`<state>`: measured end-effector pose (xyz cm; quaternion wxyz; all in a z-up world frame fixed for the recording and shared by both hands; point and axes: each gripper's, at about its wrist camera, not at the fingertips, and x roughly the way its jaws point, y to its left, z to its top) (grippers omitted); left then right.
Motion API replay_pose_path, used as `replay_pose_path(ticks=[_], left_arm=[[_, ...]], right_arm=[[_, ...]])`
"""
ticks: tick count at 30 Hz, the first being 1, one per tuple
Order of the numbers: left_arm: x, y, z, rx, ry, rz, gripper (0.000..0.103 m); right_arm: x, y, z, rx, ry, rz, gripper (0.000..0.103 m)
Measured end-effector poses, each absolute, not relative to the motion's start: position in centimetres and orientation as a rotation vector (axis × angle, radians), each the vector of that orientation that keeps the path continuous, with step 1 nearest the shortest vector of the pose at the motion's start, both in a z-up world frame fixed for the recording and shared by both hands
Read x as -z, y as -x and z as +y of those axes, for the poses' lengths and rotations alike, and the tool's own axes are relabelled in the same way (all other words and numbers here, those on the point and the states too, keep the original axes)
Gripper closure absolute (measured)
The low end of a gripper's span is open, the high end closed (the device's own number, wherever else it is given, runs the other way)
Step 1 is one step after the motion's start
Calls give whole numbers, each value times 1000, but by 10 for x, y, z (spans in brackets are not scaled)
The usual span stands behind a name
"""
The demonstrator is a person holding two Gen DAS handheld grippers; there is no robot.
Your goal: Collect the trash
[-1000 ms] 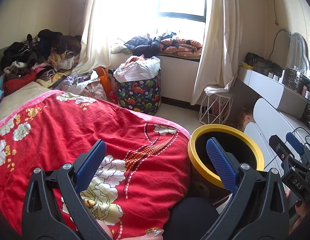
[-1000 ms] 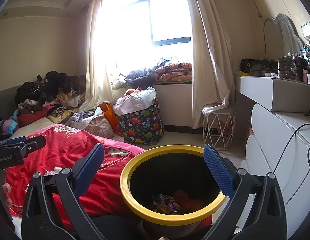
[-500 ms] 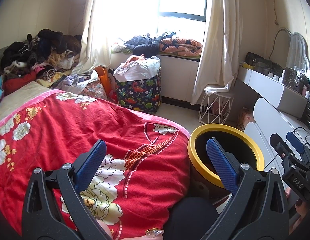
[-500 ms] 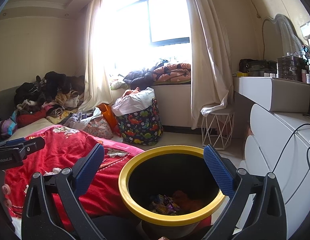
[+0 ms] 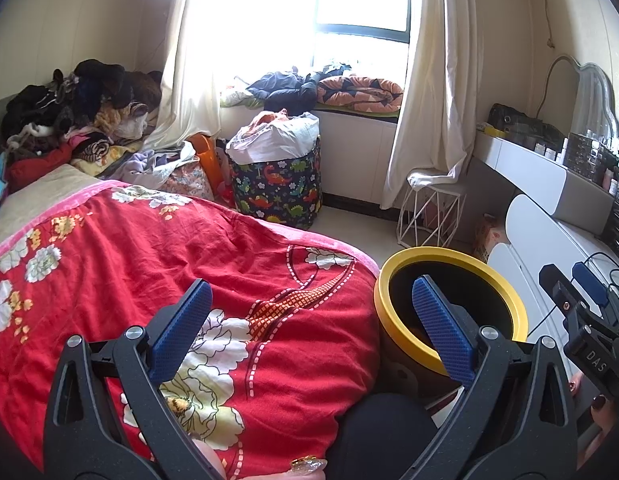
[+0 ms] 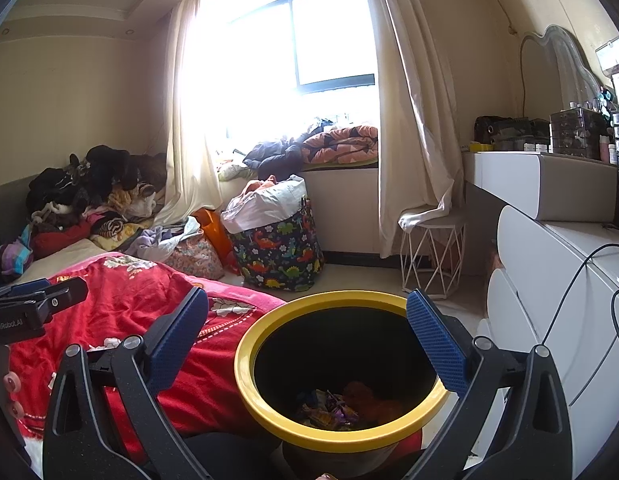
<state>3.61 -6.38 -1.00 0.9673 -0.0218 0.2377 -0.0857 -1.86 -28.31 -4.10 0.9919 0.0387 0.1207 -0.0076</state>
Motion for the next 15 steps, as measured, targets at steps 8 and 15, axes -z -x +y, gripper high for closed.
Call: replay_pose_path(ticks=[8,15], left_arm=[[15,-40,-59,167,61,508,11],[23,-50,5,-48,151,572,11]], right_arm=[[39,16,-283,12,-82,251,6],[15,-10,-233,-171,-74,253,6]])
